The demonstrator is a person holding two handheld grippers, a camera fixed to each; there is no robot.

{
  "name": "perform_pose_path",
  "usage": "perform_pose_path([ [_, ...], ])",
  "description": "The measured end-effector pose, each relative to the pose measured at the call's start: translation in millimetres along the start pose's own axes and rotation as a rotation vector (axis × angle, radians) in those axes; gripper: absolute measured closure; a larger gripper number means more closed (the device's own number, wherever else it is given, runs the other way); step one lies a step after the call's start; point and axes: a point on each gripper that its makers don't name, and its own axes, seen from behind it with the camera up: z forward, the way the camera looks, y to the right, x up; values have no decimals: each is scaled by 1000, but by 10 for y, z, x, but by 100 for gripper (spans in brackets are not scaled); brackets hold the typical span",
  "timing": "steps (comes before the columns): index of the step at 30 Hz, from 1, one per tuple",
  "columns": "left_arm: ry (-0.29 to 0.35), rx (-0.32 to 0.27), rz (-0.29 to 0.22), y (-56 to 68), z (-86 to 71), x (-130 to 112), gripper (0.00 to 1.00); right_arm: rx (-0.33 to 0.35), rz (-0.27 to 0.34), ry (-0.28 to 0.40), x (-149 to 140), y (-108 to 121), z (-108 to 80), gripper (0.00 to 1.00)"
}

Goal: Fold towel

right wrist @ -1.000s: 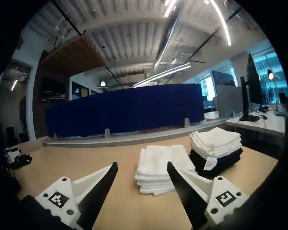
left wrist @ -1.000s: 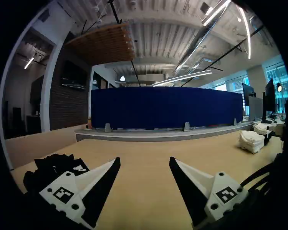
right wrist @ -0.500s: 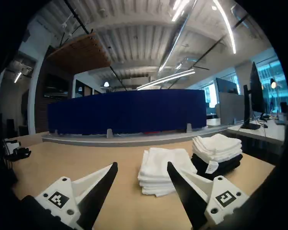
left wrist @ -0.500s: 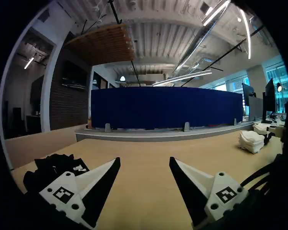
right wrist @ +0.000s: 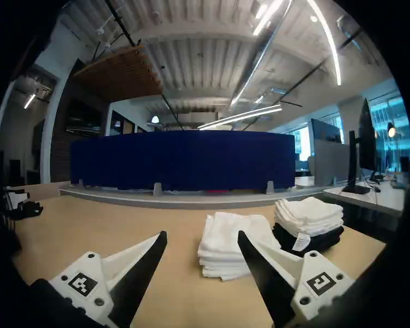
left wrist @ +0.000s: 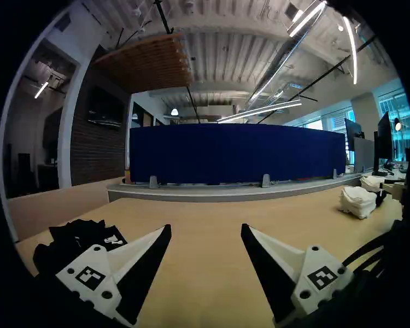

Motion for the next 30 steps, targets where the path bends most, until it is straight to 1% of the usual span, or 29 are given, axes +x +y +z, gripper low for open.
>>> perform_pose_path([
  [3,0,0,0,0,-4,0,6,-10,-4,-1,5,12,3,0],
  [30,1,0,0,-12,9,-14,6,-11,-2,-1,15,-2,0,0],
])
